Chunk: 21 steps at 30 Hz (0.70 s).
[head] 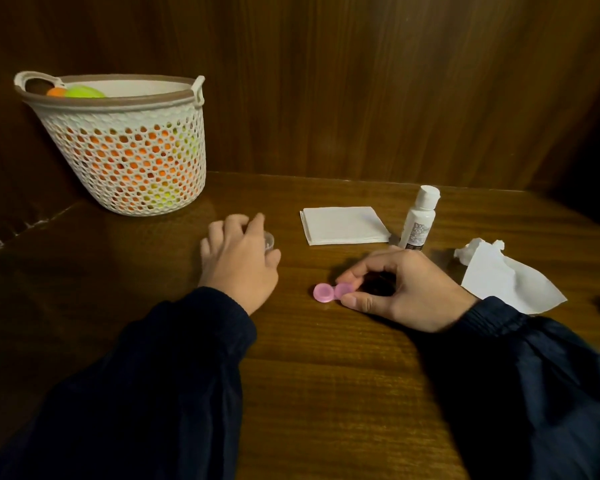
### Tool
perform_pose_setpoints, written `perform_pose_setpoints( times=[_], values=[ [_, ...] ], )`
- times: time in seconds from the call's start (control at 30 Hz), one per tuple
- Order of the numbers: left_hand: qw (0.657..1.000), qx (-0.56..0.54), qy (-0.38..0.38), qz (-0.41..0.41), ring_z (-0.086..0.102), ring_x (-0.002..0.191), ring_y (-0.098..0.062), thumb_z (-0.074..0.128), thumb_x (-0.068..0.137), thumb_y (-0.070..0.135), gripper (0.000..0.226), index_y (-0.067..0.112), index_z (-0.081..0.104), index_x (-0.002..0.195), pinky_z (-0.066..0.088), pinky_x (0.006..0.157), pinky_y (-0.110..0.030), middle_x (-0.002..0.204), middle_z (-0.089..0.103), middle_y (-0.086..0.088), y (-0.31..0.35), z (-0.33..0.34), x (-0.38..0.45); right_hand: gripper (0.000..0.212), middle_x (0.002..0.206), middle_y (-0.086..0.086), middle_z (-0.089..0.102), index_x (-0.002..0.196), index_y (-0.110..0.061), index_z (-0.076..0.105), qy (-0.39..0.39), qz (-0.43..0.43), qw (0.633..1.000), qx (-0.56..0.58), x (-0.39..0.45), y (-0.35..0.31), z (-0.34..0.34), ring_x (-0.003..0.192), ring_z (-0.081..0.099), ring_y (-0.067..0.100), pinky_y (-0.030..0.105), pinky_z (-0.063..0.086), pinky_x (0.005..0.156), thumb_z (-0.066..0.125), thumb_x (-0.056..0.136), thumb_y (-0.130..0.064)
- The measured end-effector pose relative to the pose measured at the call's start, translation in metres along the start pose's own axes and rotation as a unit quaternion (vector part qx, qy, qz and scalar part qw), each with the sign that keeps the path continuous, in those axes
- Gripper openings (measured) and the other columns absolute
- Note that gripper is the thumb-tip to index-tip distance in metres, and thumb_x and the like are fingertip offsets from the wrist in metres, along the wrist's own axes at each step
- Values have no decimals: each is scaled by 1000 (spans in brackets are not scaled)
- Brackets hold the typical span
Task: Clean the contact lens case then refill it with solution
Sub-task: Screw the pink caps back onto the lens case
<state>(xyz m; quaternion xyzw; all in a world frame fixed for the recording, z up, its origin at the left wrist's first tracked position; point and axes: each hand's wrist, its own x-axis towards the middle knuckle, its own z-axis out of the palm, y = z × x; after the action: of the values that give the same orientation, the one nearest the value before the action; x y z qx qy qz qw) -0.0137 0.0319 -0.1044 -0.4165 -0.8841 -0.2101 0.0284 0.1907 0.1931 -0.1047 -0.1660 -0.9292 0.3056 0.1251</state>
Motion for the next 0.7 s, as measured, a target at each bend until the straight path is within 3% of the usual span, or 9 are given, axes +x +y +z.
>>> perform_pose_setpoints(
  times=[0.1,0.23,0.33,0.47,0.6,0.7],
  values=[
    [998,11,-48,-31,34,142,-32,48,109,39,58,25,32,163,31,118,-51,156,43,-4,-4,5,2,41,107,-35,71,108,-45,78,-1,6,1000,4,1,0,0,109,62,-9,13,44,90,74,74,-66],
    [1000,8,-17,2,43,132,-29,47,111,26,50,28,41,161,35,110,-47,143,52,-3,-2,6,2,43,111,-37,70,116,-51,73,7,16,1000,12,0,-3,0,113,59,-10,26,50,100,73,77,-69],
    [993,-104,-18,47,46,129,-24,52,110,23,50,25,45,159,40,112,-42,140,53,-1,1,4,1,42,109,-28,72,124,-44,72,95,-26,995,2,-2,-7,-1,113,62,-6,25,54,97,72,85,-59],
    [959,-247,-48,132,59,117,-9,61,106,25,46,26,55,152,53,105,-33,133,61,8,14,4,-5,34,127,-18,71,130,-29,74,194,-115,973,-53,-2,-10,-4,122,62,0,20,51,101,74,97,-35],
    [935,-299,-93,165,66,112,-8,63,105,25,36,27,66,141,58,101,-42,121,67,12,21,5,-12,33,127,-15,72,129,-24,74,180,-152,969,-80,-1,-16,-4,123,61,-4,6,43,103,74,97,-31],
    [926,-320,-111,167,69,106,-7,62,106,23,26,27,73,129,59,98,-46,113,71,14,23,4,-14,31,121,-9,77,125,-18,78,163,-169,966,-105,-1,-22,-5,114,66,-1,6,47,99,75,96,-30]
  ],
)
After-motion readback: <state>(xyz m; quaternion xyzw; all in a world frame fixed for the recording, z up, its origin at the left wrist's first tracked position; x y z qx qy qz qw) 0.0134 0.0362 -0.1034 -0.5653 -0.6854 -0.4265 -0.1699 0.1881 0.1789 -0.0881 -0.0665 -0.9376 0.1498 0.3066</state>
